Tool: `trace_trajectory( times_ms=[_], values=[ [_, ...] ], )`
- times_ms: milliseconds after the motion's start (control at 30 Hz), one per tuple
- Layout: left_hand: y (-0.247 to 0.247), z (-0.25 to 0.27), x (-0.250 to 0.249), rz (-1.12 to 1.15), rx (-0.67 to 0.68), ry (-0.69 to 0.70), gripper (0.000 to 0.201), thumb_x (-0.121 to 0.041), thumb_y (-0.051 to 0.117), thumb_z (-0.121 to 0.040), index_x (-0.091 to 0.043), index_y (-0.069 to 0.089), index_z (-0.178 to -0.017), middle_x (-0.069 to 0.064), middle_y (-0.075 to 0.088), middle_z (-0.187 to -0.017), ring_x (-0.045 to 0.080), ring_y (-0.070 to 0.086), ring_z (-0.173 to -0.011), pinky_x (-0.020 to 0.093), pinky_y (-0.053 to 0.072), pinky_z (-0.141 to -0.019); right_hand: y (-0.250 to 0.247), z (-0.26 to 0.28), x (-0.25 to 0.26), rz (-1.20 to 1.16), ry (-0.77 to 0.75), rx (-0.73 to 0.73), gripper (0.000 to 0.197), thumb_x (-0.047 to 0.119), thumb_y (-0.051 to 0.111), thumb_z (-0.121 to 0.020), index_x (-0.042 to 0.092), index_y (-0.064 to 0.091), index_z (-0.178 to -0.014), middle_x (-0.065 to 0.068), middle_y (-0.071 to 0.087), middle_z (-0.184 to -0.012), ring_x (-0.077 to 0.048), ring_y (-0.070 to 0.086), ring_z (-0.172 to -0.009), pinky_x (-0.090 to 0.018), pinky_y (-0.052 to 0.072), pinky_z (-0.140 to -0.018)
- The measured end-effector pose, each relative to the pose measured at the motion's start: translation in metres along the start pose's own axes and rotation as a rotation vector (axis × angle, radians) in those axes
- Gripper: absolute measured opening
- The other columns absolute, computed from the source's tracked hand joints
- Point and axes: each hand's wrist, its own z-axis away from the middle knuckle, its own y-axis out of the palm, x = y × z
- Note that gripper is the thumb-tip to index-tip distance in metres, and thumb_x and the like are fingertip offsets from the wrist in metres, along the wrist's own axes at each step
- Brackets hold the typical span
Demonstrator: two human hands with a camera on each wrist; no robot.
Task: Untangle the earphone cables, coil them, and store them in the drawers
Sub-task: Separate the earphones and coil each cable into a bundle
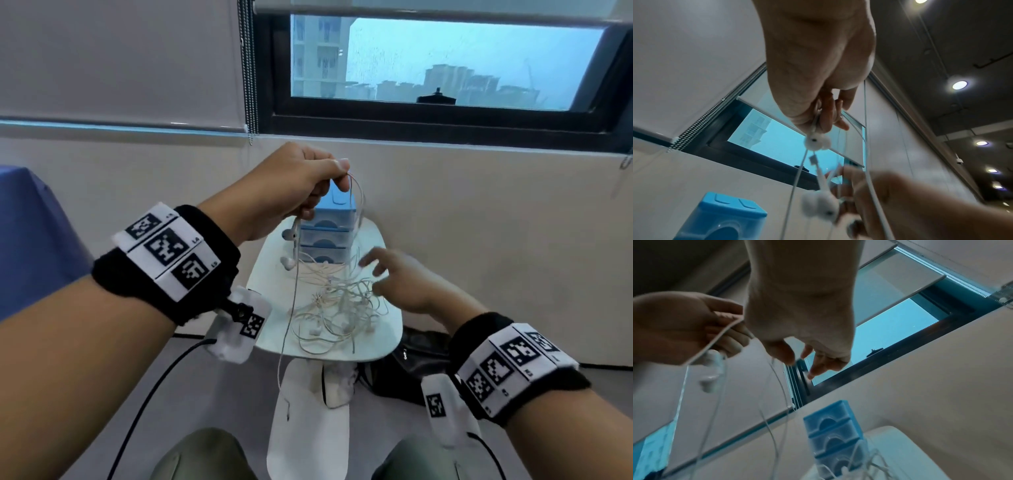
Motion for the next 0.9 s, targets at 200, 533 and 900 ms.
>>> trace_trajectory(
  times_ms=[200, 533, 900],
  values=[
    [0.031, -0.01, -0.011, -0.016, -0.1, 0.048, 0.034, -0.025, 0.053, -0.106, 0.001, 0.073, -0.094, -0.012, 0.04, -0.048, 0.002, 0.037, -0.039, 0.02, 0.036, -0.046, -0.023, 0.017, 0.057, -0.906, -0.252, -0.166, 0.075, 0.001, 0.045, -0.056, 0.016, 0.036, -0.129, -0.019, 0.064, -0.112, -0.019, 0.06, -0.093, -0.019, 0.047, -0.056],
    [0.006, -0.016, -0.037, 0.009, -0.32, 0.021, 0.04, -0.035, 0.052, -0.104, -0.01, 0.069, -0.077, -0.007, 0.037, -0.052, 0.011, 0.032, -0.046, 0.025, 0.035, -0.051, 0.012, 0.023, 0.047, -0.695, -0.195, 0.284, 0.021, 0.018, 0.054, -0.106, 0.002, 0.064, -0.097, -0.002, 0.046, -0.057, -0.025, 0.059, -0.057, -0.031, 0.045, -0.062],
    [-0.025, -0.027, 0.052, -0.109, -0.214, -0.149, 0.013, -0.008, 0.059, -0.102, -0.018, 0.06, -0.11, 0.003, 0.058, -0.084, 0.018, 0.061, -0.082, 0.039, 0.053, -0.076, -0.039, -0.037, -0.019, -0.417, 0.1, -0.169, 0.041, 0.028, 0.057, -0.103, 0.015, 0.055, -0.064, -0.001, 0.05, -0.056, -0.017, 0.046, -0.052, -0.032, 0.04, -0.065]
  ],
)
